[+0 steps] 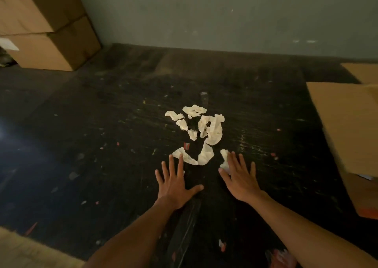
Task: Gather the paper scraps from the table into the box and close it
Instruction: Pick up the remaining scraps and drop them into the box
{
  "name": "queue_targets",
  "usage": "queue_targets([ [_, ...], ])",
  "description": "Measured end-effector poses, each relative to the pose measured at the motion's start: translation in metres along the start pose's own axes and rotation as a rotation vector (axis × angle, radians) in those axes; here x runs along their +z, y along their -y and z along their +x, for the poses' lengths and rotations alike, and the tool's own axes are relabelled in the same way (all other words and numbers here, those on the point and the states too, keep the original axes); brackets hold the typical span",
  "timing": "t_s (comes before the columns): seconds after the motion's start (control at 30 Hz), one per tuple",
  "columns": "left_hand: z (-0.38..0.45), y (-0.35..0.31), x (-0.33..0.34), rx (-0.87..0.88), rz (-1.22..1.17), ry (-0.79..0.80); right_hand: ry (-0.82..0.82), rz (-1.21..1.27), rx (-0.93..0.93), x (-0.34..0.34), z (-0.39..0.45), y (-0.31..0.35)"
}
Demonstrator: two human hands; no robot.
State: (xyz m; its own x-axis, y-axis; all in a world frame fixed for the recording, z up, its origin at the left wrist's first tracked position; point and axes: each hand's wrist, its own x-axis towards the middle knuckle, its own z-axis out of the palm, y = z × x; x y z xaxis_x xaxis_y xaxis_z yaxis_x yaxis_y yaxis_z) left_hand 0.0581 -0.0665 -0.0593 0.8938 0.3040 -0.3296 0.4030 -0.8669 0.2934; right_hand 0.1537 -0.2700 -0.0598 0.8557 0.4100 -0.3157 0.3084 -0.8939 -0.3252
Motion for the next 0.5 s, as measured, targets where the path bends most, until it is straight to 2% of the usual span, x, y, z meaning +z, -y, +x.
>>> queue_targets([
  [0.1, 0.022, -0.001, -0.007, 0.081, -0.029, 0.013, 0.029, 0.037, -0.218, -0.007, 0.024, 0.016],
  [0.13, 0.027, 0.001, -0.012, 0.115, -0.041, 0.025, -0.024, 0.142, -0.274, -0.012, 0.030, 0.021],
  [0.2, 0.039, 0.009, -0.025, 0.177, -0.046, 0.029, -0.242, 0.392, -0.298, -0.023, 0.045, 0.026],
  [0.27, 0.056, 0.019, -0.040, 0.211, -0.039, 0.009, -0.418, 0.477, -0.253, -0.038, 0.069, 0.027],
  [0.3, 0.067, 0.024, -0.050, 0.222, -0.027, -0.003, -0.436, 0.469, -0.222, -0.047, 0.084, 0.027],
  [0.5, 0.165, 0.025, -0.113, 0.290, 0.074, 0.049, -0.041, 0.193, -0.059, -0.100, 0.189, 0.030],
])
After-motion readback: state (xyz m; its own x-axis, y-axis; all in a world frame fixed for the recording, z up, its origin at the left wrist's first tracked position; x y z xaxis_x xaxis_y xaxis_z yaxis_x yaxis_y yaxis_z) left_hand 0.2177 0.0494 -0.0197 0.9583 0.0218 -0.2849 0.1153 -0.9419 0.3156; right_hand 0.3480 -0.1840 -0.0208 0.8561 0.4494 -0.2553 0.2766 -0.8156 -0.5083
